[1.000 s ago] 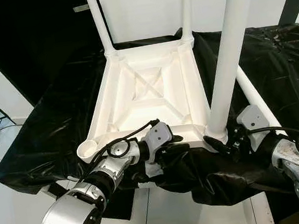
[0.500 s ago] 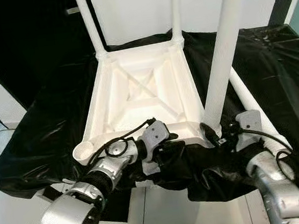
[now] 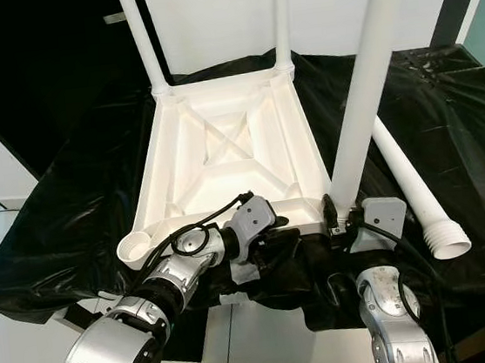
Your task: Building children table
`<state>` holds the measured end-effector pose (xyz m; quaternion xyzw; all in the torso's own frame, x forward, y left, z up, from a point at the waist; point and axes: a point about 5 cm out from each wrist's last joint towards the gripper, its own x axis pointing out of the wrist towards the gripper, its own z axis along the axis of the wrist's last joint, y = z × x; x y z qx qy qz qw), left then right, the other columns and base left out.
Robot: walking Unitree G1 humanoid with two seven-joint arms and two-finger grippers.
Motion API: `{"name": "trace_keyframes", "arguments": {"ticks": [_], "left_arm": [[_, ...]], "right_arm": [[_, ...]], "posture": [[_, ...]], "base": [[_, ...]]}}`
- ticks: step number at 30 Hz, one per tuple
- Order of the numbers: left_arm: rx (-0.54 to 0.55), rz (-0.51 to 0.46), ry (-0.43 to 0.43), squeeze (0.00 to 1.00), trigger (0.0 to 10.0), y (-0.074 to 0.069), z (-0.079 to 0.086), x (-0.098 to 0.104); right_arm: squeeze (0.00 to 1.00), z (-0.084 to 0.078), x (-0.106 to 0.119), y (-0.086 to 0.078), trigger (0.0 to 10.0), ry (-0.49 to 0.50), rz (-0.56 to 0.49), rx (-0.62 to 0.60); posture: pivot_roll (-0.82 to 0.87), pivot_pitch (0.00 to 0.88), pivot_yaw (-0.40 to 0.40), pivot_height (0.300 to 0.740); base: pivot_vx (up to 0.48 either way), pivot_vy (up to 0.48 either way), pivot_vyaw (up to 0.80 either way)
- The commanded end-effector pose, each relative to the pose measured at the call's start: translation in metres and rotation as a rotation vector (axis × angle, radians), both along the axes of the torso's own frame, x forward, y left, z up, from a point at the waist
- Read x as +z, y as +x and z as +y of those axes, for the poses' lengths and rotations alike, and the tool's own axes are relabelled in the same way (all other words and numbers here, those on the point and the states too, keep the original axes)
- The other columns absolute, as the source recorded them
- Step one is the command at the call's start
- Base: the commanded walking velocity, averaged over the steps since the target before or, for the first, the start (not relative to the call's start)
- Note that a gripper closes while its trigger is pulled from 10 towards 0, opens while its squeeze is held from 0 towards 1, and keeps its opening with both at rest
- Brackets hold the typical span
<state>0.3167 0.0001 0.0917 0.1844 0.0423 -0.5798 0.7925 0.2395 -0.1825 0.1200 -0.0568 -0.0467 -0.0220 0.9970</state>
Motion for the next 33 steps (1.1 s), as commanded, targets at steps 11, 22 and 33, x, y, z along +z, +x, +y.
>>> {"name": "trace_keyframes", "arguments": {"ticks": [11, 22, 33], "left_arm": [[-0.008, 0.067, 0.058, 0.00, 10.0, -0.009, 0.004, -0.020], [0.003, 0.065, 0.053, 0.00, 10.0, -0.009, 0.006, -0.020], [0.005, 0.059, 0.053, 0.00, 10.0, -0.008, 0.007, -0.019]], "right_arm": [[0.00, -0.037, 0.026, 0.017, 10.0, -0.168, 0.033, 0.285], [0.00, -0.035, 0.024, 0.006, 0.0, -0.130, 0.219, 0.653], [0.00, -0.016, 0.006, 0.010, 0.0, 0.022, 0.179, 0.470]], "posture": [[-0.20, 0.000, 0.068, 0.740], [-0.19, 0.000, 0.063, 0.740], [-0.19, 0.000, 0.066, 0.740]], "base": [[0.000, 0.000, 0.00], [0.000, 0.000, 0.00], [0.000, 0.000, 0.00]]}}
